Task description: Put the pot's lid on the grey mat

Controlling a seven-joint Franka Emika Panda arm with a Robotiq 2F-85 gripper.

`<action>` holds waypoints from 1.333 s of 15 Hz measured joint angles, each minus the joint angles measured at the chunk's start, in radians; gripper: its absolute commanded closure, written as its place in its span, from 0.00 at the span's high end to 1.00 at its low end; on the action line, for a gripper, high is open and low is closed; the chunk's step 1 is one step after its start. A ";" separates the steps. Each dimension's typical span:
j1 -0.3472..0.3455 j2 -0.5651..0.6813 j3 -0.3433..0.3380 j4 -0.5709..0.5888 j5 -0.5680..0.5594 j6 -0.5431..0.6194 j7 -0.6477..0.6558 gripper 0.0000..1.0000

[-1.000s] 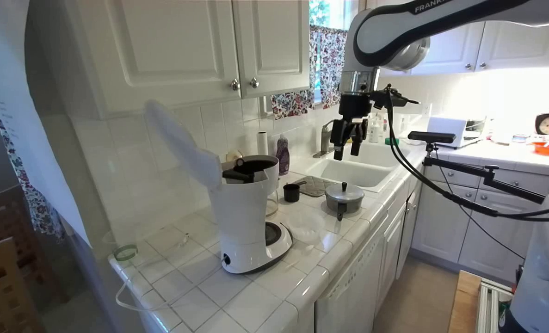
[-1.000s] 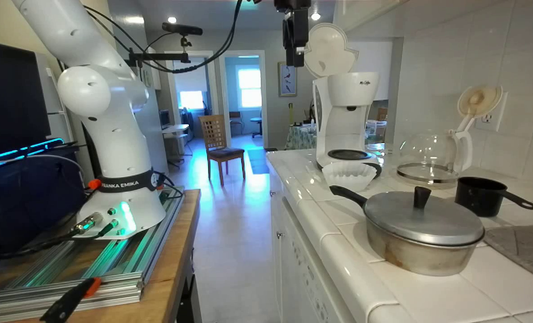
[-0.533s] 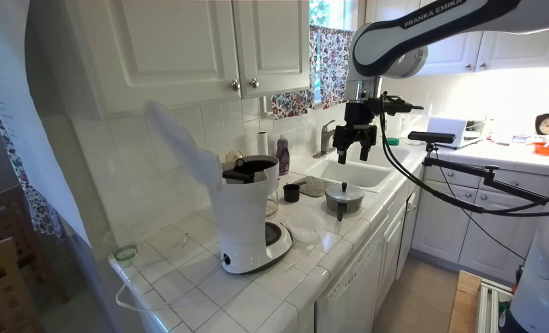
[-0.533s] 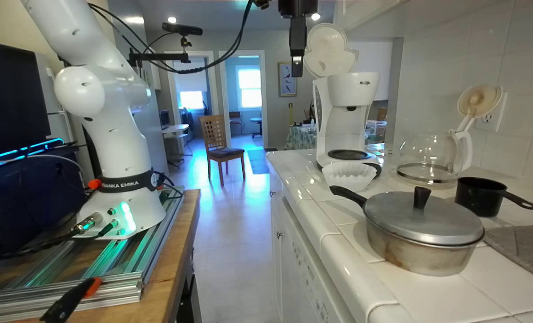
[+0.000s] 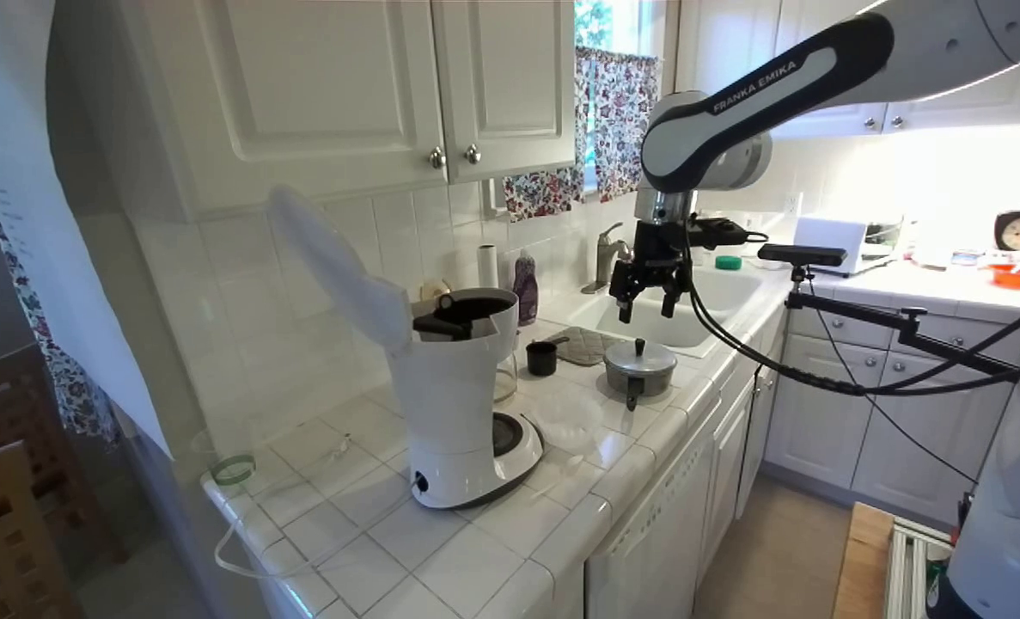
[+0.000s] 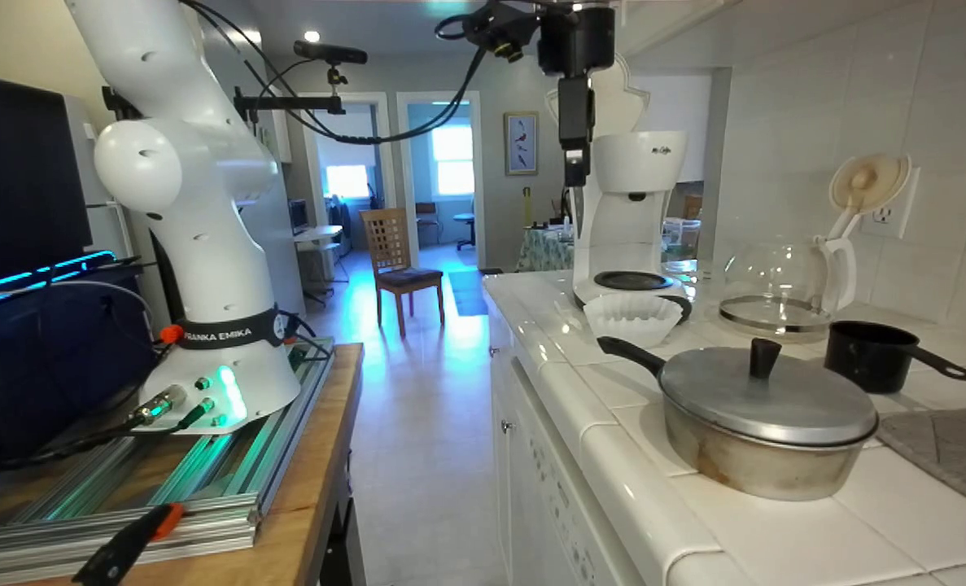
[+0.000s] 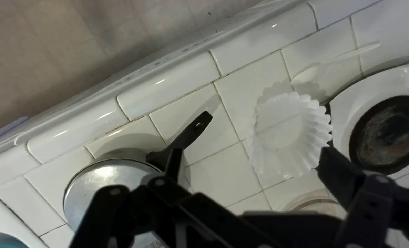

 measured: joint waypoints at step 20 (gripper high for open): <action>-0.017 0.235 -0.052 -0.015 0.046 0.247 0.023 1.00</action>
